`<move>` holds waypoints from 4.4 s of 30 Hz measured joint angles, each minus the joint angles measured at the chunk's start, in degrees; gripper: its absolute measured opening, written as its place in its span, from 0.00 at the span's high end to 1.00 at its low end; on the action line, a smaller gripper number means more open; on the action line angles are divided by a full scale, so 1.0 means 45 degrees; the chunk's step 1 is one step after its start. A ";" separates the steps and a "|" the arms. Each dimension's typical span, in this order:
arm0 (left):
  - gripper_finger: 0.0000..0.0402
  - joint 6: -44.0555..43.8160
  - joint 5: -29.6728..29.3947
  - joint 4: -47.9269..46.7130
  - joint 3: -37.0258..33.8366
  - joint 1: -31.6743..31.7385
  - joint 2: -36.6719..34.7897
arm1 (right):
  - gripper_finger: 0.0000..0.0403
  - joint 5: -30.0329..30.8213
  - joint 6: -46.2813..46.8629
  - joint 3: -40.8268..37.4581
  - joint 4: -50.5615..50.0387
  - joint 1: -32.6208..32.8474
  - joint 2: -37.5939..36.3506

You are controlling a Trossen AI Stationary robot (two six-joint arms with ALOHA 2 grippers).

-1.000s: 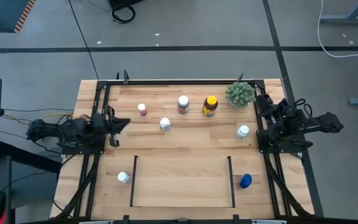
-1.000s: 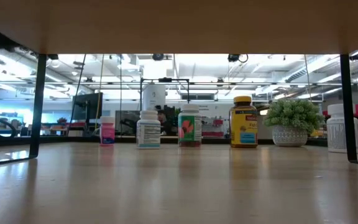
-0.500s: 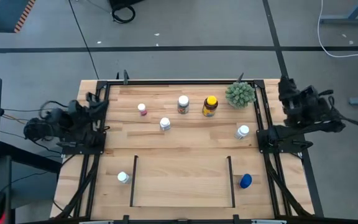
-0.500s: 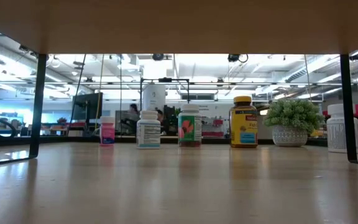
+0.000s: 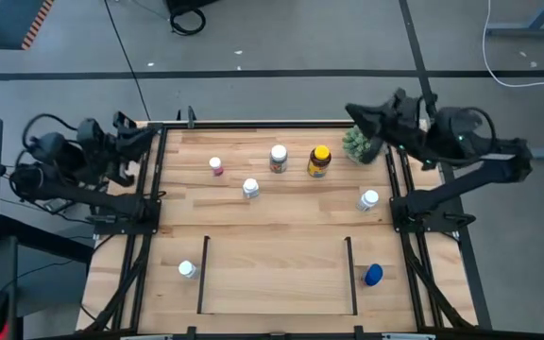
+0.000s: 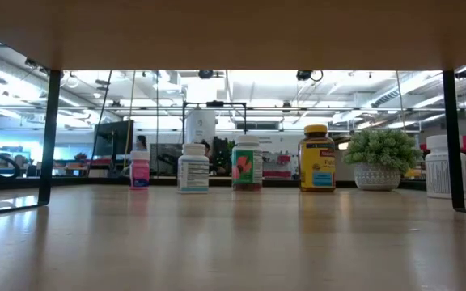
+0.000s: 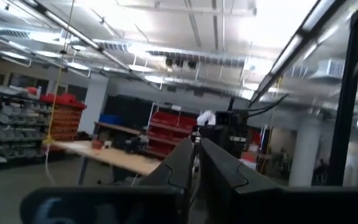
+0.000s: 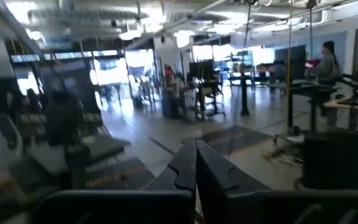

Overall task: Pick and place medicine bottles onto shelf by color
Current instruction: Put the white and yellow medicine bottle on the shelf

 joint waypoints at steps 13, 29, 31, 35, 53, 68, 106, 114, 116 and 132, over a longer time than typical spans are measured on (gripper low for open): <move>0.92 -0.3444 -0.0001 -0.0168 0.1597 -0.0019 0.0376 | 0.98 -0.0030 0.2869 0.5754 -0.4947 -0.0600 0.4904; 0.93 -0.5205 0.0004 -0.0328 0.1597 -0.0019 0.0417 | 0.98 -0.0972 0.4734 0.6336 -0.2659 -0.0380 0.5771; 0.92 -0.5192 0.0004 -0.0333 0.1597 -0.0019 0.0417 | 0.98 -0.1092 0.4743 0.6331 -0.2159 -0.0365 0.5768; 0.91 -0.5186 -0.0001 -0.0318 0.1597 -0.0018 0.0414 | 0.98 -0.1000 0.4306 0.6341 -0.0564 -0.0472 0.5737; 0.85 -0.4396 -0.0387 -0.0294 0.1592 -0.0015 0.2157 | 0.88 -0.1136 0.6972 0.6106 -1.4793 -0.2082 0.5835; 0.63 -0.2179 -0.0384 -0.3321 0.5935 -0.0015 0.6947 | 0.33 -0.3533 1.2123 0.2352 -1.7191 -0.3112 0.5745; 0.48 -0.6196 0.0443 -1.2874 0.8406 -0.0384 0.8592 | 0.28 -0.6027 1.9957 -0.4252 -1.7071 -0.1933 0.5742; 0.48 -0.6242 0.0446 -1.3228 0.8406 -0.0764 0.8587 | 0.28 -0.6024 2.1665 -0.4756 -1.6761 -0.1973 0.5742; 0.48 -0.6367 0.0446 -1.3251 0.8406 -0.0847 0.8587 | 0.28 -0.6324 2.1981 -0.5079 -1.6299 -0.1938 0.5742; 0.49 -0.6638 0.0446 -1.3429 0.8402 -0.1248 0.8572 | 0.30 -0.5672 2.1844 -0.5680 -1.5340 -0.1847 0.5745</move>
